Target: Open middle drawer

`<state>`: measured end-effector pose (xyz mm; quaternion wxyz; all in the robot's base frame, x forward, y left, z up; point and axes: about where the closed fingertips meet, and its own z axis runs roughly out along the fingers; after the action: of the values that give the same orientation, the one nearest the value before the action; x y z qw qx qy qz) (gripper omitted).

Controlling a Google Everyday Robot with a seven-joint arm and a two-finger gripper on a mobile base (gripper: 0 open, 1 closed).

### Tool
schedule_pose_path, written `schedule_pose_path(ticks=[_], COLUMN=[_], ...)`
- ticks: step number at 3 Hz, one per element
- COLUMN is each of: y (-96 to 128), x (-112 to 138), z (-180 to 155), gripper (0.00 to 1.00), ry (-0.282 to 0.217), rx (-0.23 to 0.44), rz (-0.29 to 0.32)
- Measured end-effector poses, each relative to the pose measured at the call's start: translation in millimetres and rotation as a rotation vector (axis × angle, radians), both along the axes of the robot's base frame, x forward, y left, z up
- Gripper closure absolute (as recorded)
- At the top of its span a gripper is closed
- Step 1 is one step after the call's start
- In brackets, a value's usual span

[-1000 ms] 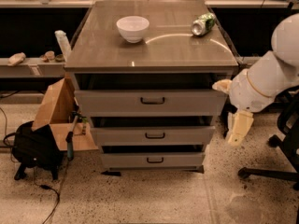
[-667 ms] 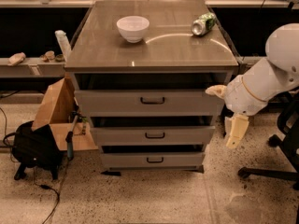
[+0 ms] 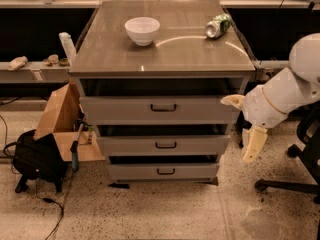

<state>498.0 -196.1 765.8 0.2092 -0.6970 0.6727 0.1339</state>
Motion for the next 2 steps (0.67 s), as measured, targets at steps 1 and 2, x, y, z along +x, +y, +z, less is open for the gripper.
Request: schedule_pose_path(ticks=[1, 2], y=[-3, -4], x=[0, 2], z=[-21, -46], gripper=[0.0, 0.0], ry=[0.0, 0.01], rx=[0.088, 0.139], rz=[0.0, -0.019])
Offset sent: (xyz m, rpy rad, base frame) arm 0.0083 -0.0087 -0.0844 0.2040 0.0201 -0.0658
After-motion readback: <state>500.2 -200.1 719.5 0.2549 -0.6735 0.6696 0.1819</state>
